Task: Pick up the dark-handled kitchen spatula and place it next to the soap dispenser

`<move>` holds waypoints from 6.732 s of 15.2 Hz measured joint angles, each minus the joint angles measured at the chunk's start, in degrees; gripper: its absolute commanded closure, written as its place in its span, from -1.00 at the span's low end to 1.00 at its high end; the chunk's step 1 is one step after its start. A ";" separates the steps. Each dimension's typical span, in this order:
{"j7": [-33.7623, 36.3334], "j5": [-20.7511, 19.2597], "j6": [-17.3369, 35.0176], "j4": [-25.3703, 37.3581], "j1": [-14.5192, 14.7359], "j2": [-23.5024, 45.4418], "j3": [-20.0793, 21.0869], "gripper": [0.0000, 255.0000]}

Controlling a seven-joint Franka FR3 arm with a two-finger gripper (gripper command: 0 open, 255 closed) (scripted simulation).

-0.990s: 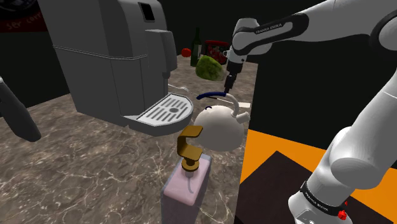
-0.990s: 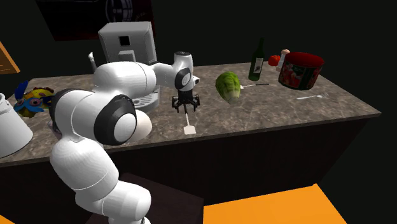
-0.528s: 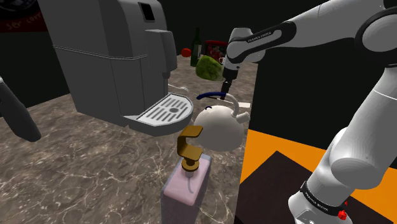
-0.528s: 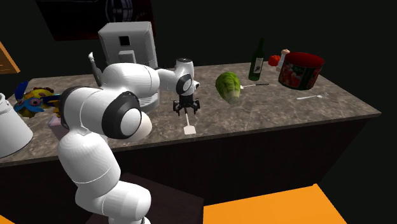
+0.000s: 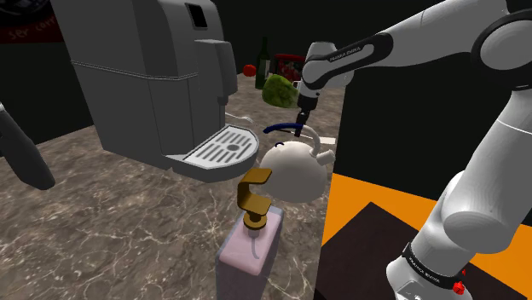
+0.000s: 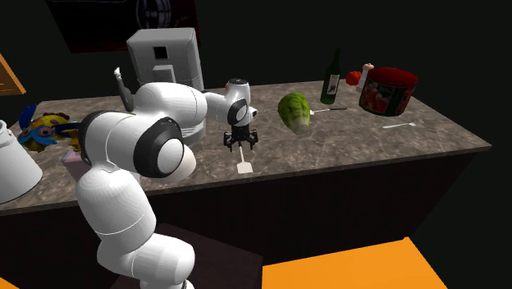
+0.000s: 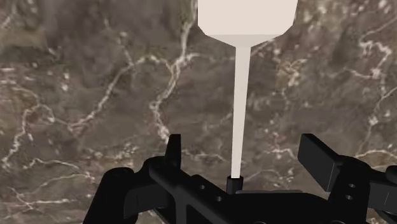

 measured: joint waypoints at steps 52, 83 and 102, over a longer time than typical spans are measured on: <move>1.15 -0.66 -30.99 29.78 -0.10 -1.28 -0.10 1.00; 18.58 -1.91 -43.80 33.66 8.07 -10.69 9.04 1.00; 46.11 0.89 -43.77 28.88 17.50 -16.07 26.96 1.00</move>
